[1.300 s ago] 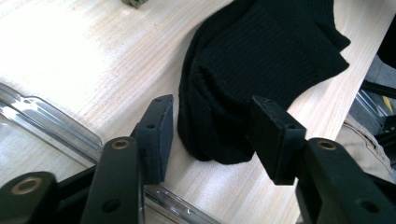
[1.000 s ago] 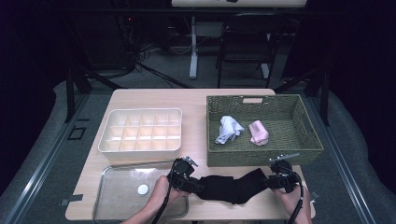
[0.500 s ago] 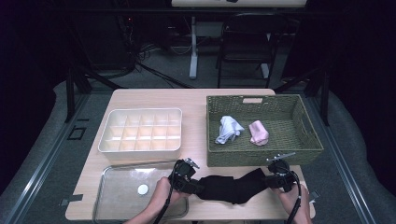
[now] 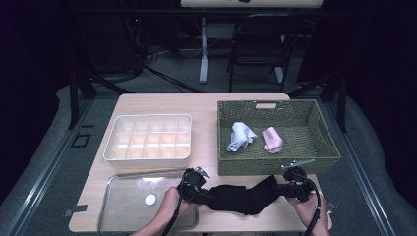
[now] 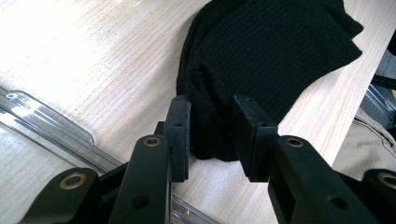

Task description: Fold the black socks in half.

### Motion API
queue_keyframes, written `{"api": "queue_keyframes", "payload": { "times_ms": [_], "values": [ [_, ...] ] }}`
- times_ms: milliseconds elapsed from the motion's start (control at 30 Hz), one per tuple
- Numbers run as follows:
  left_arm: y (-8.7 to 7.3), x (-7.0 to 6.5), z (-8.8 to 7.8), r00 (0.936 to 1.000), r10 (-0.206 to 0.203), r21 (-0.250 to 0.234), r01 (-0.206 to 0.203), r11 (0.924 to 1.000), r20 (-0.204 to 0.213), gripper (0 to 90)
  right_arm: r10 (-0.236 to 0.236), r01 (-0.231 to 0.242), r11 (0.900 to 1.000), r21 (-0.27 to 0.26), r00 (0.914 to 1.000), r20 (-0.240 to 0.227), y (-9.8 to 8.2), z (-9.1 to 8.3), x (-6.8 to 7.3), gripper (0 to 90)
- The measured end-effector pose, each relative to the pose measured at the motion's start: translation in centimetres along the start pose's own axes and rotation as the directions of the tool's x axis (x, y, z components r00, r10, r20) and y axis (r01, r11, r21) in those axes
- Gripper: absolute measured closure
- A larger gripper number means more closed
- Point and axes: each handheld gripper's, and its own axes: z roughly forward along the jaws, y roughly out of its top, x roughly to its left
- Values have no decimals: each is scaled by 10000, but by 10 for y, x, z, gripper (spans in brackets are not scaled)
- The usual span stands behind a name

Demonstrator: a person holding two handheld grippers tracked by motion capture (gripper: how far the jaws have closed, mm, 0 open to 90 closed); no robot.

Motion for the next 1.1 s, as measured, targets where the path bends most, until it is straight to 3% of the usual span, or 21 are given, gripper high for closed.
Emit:
{"api": "queue_keyframes", "payload": {
  "times_ms": [200, 533, 600, 733, 900, 1100],
  "values": [
    [0, -1, 0, 10000, 20, -1, -20, 10000, -32, 689, 7, -57, 9992, -400, 9923, -1236, 1, -8, 6, 826],
    [1, -1, 2, 9999, 0, -42, 0, 10000, -158, 689, -42, -152, 9967, -797, 9713, -2380, 6, -13, 16, 827],
    [1, 0, 1, 10000, -20, -29, 20, 10000, 12, 688, -102, -136, 9959, -895, 9654, -2607, 7, -15, 18, 827],
    [1, 0, 1, 10000, -21, -26, 21, 10000, -11, 688, -277, -21, 9943, -1069, 9607, -2763, 10, -17, 26, 827],
    [1, 0, 2, 9999, 12, -28, -12, 10000, -143, 688, -661, 317, 9909, -1307, 9612, -2677, 10, -16, 37, 826],
    [1, 0, 2, 10000, -3, -55, 3, 10000, -7, 687, -969, 613, 9878, -1434, 9616, -2567, 13, -16, 48, 826]
  ]
}}
